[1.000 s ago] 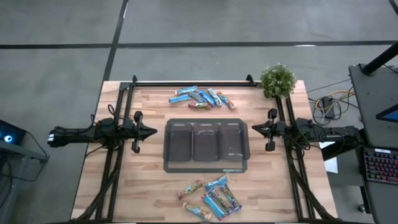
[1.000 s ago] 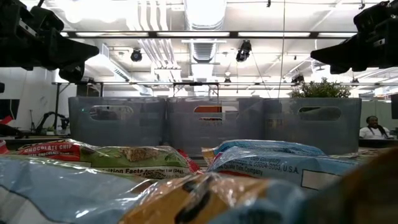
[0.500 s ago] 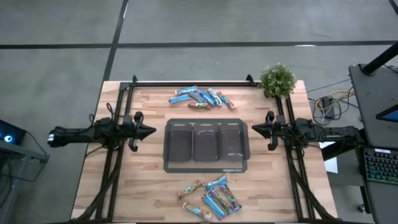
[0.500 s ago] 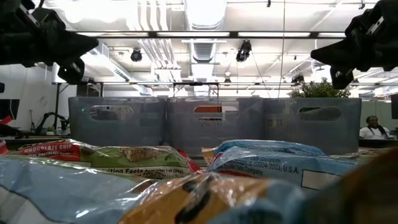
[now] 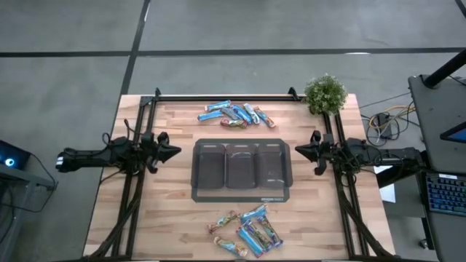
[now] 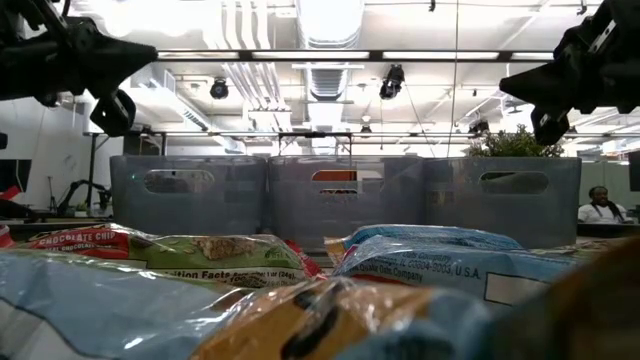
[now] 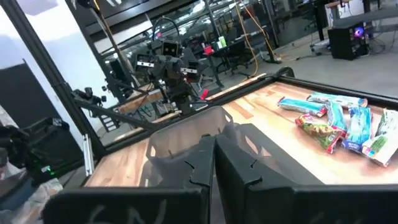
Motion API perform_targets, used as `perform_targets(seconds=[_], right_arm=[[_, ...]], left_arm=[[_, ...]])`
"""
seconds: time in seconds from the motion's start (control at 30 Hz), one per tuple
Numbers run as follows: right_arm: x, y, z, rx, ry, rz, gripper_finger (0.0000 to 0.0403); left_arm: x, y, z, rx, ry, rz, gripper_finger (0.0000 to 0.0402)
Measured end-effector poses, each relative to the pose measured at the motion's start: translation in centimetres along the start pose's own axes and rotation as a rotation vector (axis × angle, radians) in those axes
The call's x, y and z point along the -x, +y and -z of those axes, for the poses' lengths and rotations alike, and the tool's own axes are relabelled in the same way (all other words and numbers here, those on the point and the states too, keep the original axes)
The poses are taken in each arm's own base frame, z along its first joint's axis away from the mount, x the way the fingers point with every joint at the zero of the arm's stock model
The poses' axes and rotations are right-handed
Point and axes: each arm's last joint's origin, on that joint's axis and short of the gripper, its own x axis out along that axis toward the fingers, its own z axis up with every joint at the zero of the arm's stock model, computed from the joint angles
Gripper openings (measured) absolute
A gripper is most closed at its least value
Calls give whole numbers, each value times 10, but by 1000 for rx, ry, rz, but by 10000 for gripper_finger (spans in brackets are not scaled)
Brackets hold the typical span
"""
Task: Pick and place Granola Bars by type
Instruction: Put the yellow granola bar into the right black bin
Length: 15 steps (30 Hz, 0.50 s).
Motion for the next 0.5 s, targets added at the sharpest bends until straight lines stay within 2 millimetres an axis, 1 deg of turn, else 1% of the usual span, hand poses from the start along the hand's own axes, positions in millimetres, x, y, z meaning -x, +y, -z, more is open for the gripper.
perform_targets(seconds=[0.1,0.3,0.5], right_arm=[[0,1,-3,-69,-31,-13,8],[1,6,-13,-153,-130,-68,8],[3,9,-20,-168,-202,-110,8]], left_arm=[[0,-1,-1,20,-14,8,0],[0,-2,-4,119,-53,14,0],[1,-5,-10,129,-120,41,0]])
